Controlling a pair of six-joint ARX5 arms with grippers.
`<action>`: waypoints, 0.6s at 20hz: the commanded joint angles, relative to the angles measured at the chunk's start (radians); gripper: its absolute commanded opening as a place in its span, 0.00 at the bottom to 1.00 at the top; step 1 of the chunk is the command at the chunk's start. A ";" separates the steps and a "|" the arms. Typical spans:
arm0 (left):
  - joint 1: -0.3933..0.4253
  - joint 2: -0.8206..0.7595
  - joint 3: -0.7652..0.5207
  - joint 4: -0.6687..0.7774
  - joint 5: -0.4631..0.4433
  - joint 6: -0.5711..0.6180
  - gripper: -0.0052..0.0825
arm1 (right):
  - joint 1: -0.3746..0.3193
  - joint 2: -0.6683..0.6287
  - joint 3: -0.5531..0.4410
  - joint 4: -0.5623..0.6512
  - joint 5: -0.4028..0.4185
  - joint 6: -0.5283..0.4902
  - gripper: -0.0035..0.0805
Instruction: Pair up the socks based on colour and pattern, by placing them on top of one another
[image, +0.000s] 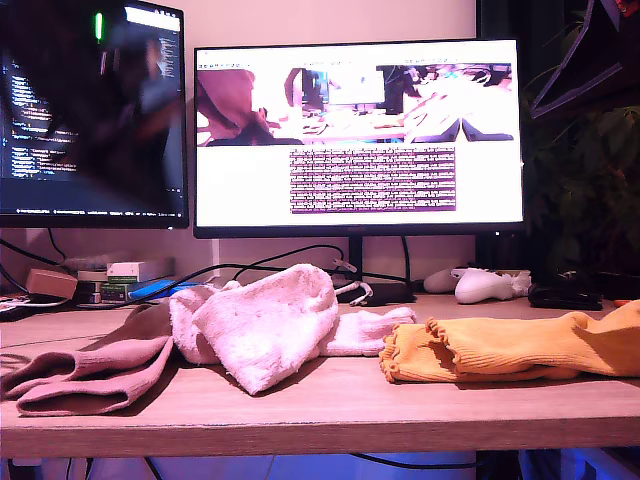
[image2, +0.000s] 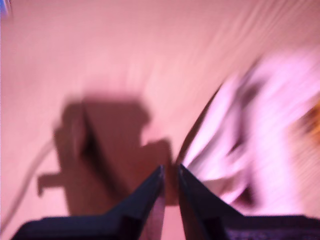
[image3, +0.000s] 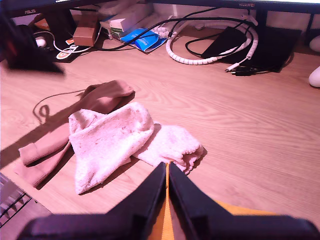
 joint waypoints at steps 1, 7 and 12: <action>-0.026 0.025 -0.014 0.007 0.020 0.000 0.20 | -0.001 0.005 -0.005 0.011 -0.007 -0.002 0.03; -0.083 0.085 -0.014 0.010 0.041 0.059 0.59 | -0.001 0.005 -0.005 0.011 -0.026 -0.002 0.03; -0.119 0.187 -0.014 0.020 0.037 0.094 0.62 | -0.001 0.005 -0.005 0.013 -0.030 -0.003 0.03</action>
